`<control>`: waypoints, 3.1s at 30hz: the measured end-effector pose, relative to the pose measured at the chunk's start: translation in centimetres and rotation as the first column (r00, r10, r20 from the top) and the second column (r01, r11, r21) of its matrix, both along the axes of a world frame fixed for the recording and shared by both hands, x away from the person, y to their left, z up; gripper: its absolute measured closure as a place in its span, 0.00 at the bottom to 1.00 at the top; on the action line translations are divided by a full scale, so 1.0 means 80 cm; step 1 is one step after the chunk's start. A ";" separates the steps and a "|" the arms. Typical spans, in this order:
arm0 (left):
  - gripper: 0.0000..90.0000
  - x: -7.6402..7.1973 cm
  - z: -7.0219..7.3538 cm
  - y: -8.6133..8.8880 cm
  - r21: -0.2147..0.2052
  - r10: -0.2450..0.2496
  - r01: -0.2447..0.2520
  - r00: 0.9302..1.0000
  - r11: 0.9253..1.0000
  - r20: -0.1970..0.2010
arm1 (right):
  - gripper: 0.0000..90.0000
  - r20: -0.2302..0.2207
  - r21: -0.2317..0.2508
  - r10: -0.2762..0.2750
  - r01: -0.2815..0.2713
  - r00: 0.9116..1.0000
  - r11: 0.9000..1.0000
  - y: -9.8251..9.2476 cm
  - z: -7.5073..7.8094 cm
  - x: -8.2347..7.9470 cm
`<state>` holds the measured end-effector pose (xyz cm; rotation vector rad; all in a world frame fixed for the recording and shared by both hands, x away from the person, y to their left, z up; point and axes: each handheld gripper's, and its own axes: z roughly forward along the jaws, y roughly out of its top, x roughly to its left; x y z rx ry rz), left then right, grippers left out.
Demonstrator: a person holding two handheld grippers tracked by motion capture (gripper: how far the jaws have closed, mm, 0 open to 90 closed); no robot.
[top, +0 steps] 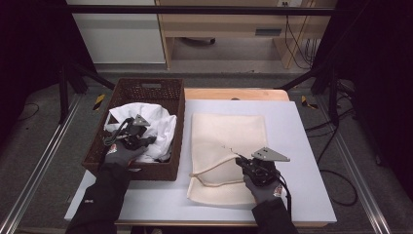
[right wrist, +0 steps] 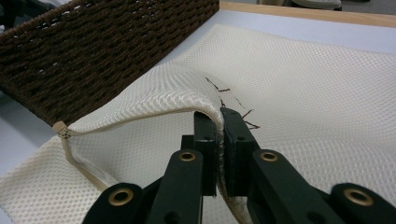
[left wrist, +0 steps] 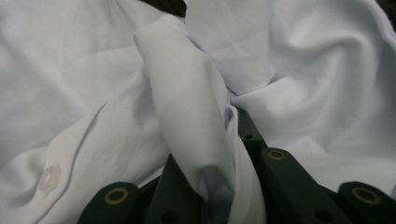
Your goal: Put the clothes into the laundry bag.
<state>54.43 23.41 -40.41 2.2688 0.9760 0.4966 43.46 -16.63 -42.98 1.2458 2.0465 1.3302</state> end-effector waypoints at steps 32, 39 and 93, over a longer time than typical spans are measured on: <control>0.92 -0.039 0.079 0.033 -0.312 0.220 -0.111 0.915 0.943 0.339 | 0.96 0.000 0.009 0.000 0.000 1.000 1.000 -0.001 0.001 -0.001; 0.92 -0.045 0.090 0.036 -0.347 0.240 -0.110 0.902 0.932 0.360 | 0.96 0.001 0.008 0.001 -0.001 1.000 1.000 0.000 0.001 0.000; 0.92 -0.101 0.227 0.032 -0.558 0.367 0.031 0.721 0.830 0.587 | 0.96 0.006 0.013 0.004 -0.004 1.000 1.000 -0.002 0.000 0.001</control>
